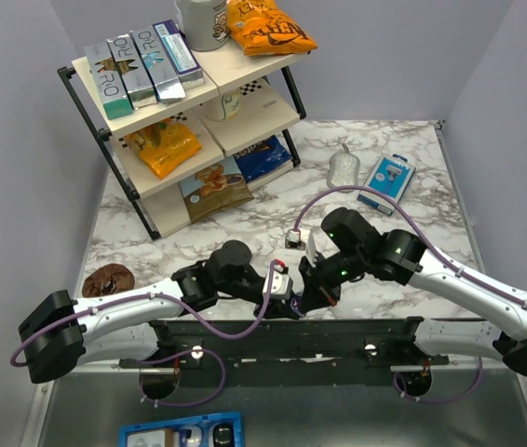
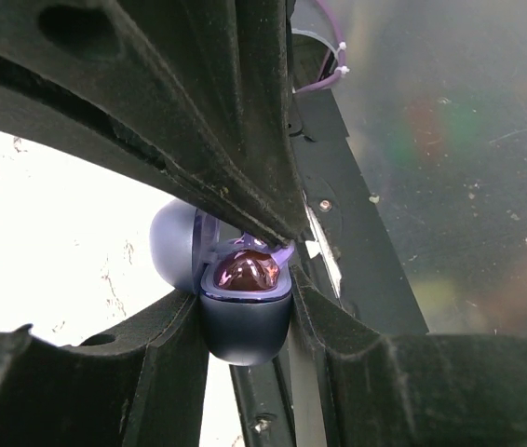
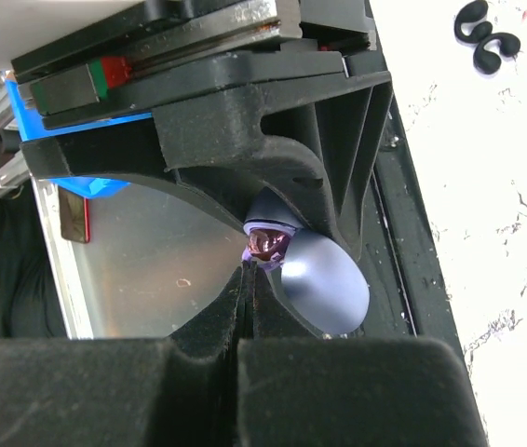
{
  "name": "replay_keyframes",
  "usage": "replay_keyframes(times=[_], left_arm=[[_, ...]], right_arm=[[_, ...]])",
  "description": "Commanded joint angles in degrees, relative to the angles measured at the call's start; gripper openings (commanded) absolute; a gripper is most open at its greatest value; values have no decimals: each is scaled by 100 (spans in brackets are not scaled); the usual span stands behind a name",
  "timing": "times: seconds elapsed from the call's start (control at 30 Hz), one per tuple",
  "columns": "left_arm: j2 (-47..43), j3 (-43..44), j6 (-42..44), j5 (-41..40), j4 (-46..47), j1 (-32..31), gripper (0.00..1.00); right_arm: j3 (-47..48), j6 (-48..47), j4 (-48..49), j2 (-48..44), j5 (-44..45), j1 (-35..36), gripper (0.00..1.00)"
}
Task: Insert the wireless bluetooth earbuds into the charging case
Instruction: Place the earbud in the charging case.
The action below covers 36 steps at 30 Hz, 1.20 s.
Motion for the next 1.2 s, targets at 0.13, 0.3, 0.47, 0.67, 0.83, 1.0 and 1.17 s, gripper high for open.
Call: replay_keyframes(times=[0.13, 0.3, 0.47, 0.67, 0.83, 1.0, 1.17], left_arm=[[-8, -24, -56, 6, 420, -95, 0], [9, -33, -56, 15, 429, -95, 0], [18, -42, -56, 15, 447, -103, 0], [36, -42, -65, 15, 464, -103, 0], [44, -51, -82, 7, 473, -95, 0], [53, -103, -205, -29, 675, -95, 0], [115, -139, -398, -125, 1000, -103, 0]], right_arm=[[65, 23, -38, -53, 410, 11, 6], [188, 23, -143, -149, 550, -7, 13], [320, 14, -240, -185, 560, -16, 20], [443, -21, -319, -238, 621, -7, 24], [706, -47, -460, -316, 700, -16, 27], [979, -65, -627, -536, 1130, -16, 35], [962, -83, -593, -712, 1876, -16, 42]])
